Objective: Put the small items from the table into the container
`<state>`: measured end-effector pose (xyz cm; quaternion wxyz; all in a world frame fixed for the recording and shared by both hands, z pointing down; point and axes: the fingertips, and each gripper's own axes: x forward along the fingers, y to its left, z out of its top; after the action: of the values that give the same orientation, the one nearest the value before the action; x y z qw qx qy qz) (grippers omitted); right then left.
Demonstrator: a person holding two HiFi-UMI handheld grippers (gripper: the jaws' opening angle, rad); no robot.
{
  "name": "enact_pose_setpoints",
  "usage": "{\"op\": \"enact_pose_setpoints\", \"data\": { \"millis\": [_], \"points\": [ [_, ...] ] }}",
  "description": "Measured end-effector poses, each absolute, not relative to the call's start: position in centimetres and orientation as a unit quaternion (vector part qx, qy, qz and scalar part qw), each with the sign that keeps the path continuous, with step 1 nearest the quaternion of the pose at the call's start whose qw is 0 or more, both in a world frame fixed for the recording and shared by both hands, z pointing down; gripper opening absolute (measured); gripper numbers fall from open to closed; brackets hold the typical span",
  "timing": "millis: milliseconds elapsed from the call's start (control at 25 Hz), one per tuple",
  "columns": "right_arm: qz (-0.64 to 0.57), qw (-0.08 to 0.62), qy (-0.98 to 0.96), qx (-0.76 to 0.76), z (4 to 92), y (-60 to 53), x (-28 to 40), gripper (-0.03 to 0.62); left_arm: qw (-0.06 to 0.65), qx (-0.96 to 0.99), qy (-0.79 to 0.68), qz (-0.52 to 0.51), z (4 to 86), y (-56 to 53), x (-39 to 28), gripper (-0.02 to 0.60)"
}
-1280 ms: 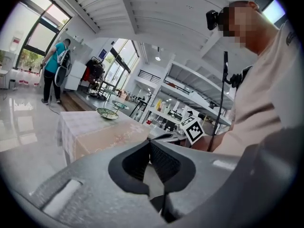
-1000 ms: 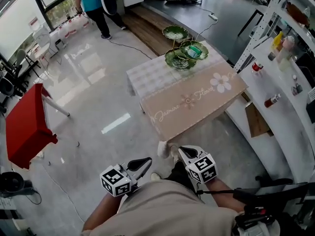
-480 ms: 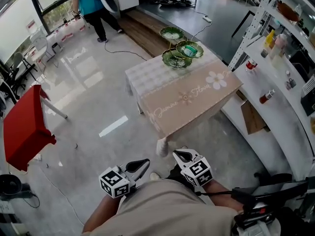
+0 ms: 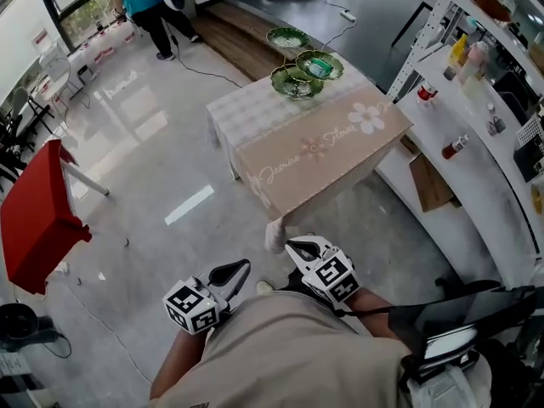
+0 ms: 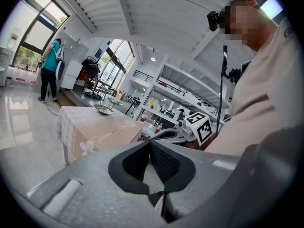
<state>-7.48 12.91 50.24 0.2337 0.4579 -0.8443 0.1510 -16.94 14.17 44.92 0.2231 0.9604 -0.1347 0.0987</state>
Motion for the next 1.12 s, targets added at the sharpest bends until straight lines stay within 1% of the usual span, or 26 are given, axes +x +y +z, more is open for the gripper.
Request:
{"op": "enact_pose_setpoints", "data": {
  "millis": [280,1120],
  "points": [
    [0.144,0.247,-0.841,0.460,50.3,13.1,-7.6,0.014,0.227,0.959,-0.136,0.099,45.2,14.0,-17.1,0.008],
    [0.131,0.257,-0.844,0.452,50.0,14.3,-6.8,0.014,0.230,0.960,-0.127,0.095,45.1,14.8,-15.6,0.008]
  ]
}}
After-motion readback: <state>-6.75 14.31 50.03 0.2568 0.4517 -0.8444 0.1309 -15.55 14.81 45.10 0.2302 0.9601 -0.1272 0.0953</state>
